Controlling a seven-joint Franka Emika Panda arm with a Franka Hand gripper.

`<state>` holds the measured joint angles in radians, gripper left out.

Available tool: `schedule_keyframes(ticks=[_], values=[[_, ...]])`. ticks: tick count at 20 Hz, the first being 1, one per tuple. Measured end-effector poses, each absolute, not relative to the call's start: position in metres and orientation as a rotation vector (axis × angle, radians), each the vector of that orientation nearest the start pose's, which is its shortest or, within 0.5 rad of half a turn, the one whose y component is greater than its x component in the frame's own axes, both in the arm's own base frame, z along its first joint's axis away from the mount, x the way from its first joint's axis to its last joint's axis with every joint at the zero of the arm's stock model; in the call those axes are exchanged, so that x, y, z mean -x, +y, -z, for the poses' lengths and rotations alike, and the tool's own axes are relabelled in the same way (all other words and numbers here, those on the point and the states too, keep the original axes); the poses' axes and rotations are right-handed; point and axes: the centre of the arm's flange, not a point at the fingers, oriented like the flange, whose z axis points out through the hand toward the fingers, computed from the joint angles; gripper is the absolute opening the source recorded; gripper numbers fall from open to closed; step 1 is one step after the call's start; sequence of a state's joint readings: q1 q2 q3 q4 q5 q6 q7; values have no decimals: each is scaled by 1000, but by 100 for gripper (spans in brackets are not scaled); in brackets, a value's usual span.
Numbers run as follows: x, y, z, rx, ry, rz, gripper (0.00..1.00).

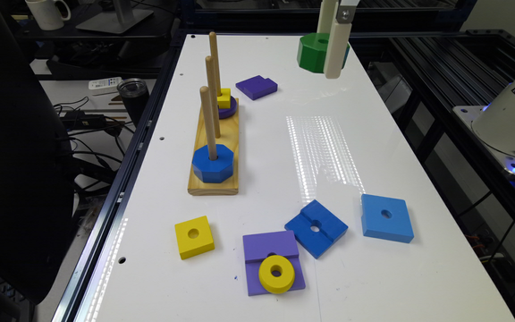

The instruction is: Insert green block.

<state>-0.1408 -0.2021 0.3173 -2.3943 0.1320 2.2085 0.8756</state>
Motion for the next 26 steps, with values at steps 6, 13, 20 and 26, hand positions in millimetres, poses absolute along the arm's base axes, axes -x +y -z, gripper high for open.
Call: schedule_keyframes(ticks=[6, 13, 20, 26], values=[[-461, 87, -393, 2862, 1182, -15, 0], [-465, 88, -392, 2853, 1178, 6, 0], [-484, 90, -390, 2838, 1168, 13, 0], [-508, 92, -387, 2832, 1160, 9, 0]])
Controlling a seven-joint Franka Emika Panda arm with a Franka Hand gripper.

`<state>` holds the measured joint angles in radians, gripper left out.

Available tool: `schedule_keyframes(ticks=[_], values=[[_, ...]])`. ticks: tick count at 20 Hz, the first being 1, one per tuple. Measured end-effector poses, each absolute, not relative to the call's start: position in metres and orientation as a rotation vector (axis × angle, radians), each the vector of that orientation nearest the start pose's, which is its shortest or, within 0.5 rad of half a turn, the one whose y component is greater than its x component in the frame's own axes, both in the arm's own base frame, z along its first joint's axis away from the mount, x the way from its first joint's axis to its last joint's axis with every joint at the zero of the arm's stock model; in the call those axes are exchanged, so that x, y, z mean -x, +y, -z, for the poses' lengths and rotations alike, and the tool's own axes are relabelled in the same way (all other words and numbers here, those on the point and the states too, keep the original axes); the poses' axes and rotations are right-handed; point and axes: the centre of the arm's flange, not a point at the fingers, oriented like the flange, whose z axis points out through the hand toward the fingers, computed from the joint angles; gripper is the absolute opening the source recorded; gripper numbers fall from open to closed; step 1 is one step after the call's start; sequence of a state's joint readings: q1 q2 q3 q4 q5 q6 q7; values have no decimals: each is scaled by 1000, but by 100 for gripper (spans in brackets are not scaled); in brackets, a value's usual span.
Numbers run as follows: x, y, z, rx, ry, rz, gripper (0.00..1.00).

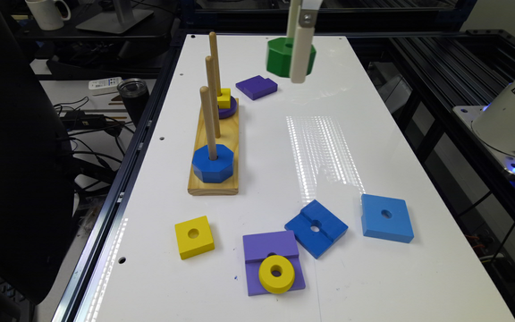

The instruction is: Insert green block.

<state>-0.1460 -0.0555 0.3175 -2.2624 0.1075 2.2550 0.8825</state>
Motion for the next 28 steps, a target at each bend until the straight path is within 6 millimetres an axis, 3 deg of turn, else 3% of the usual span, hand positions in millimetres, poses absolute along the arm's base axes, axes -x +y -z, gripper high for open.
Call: schedule_keyframes(ticks=[16, 28], values=[[-563, 97, -381, 2820, 1146, 20, 0], [-585, 100, -378, 2813, 1143, 29, 0]])
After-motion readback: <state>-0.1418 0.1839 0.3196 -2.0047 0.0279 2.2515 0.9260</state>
